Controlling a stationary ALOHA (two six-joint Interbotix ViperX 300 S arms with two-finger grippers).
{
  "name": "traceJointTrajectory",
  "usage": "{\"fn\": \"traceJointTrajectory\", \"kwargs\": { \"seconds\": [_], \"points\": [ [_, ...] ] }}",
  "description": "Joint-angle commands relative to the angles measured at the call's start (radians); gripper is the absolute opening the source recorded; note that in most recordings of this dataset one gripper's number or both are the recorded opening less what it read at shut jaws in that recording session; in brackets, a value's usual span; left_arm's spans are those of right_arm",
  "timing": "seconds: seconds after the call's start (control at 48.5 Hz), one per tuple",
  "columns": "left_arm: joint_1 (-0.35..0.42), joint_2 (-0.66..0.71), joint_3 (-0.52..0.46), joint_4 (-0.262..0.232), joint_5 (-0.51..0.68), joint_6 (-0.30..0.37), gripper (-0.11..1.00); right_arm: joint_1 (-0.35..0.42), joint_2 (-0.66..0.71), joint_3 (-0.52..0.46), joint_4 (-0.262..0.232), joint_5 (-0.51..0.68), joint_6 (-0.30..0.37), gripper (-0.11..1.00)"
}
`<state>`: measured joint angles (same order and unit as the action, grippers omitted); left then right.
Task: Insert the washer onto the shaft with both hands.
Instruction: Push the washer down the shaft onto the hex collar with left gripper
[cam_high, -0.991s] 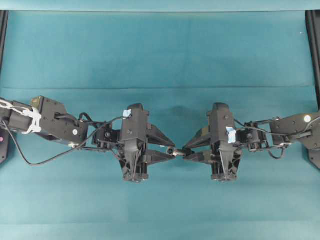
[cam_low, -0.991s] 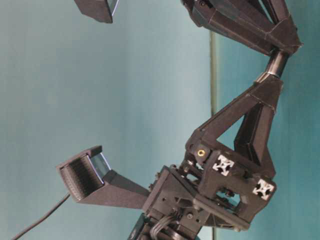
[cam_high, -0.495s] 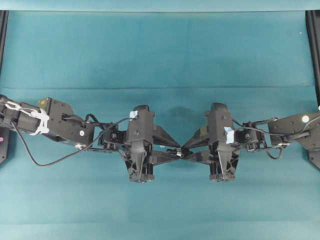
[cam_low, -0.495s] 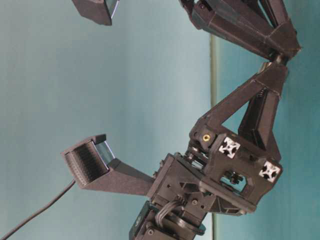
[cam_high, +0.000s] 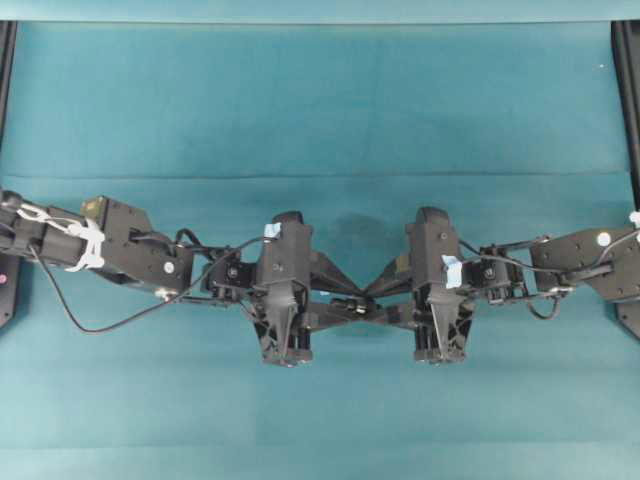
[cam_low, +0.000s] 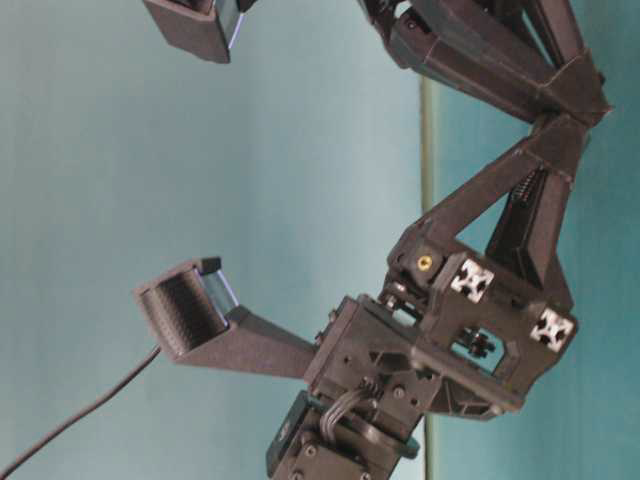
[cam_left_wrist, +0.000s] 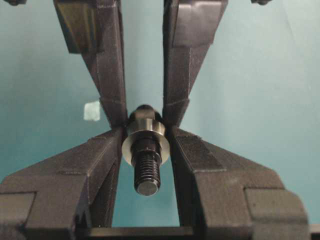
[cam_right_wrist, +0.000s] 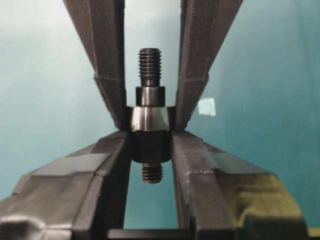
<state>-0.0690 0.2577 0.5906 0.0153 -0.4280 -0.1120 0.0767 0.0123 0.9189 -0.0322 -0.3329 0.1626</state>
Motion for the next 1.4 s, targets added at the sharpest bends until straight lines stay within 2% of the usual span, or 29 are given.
{"fn": "traceJointTrajectory", "kwargs": {
  "seconds": [0.0, 0.846, 0.888, 1.053, 1.094, 1.383],
  "points": [
    [0.000, -0.005, -0.032, 0.000, -0.009, 0.000, 0.36, 0.003, -0.006, -0.015, 0.002, -0.011, 0.005, 0.00],
    [0.011, -0.009, -0.035, 0.000, 0.048, -0.002, 0.36, 0.003, -0.005, -0.015, 0.002, -0.012, 0.003, 0.00],
    [0.014, -0.009, -0.037, 0.000, 0.048, -0.002, 0.40, 0.003, -0.005, -0.015, 0.002, -0.012, 0.003, 0.00],
    [0.012, -0.014, -0.046, 0.000, 0.048, -0.002, 0.86, 0.003, -0.005, -0.015, 0.002, -0.008, 0.003, 0.00],
    [0.012, -0.014, -0.052, 0.000, 0.048, -0.002, 0.92, 0.003, -0.005, -0.015, 0.002, -0.008, 0.003, 0.00],
    [0.012, -0.018, -0.057, 0.000, 0.064, -0.002, 0.86, 0.003, -0.005, -0.015, 0.002, -0.003, 0.005, 0.00]
  ]
}}
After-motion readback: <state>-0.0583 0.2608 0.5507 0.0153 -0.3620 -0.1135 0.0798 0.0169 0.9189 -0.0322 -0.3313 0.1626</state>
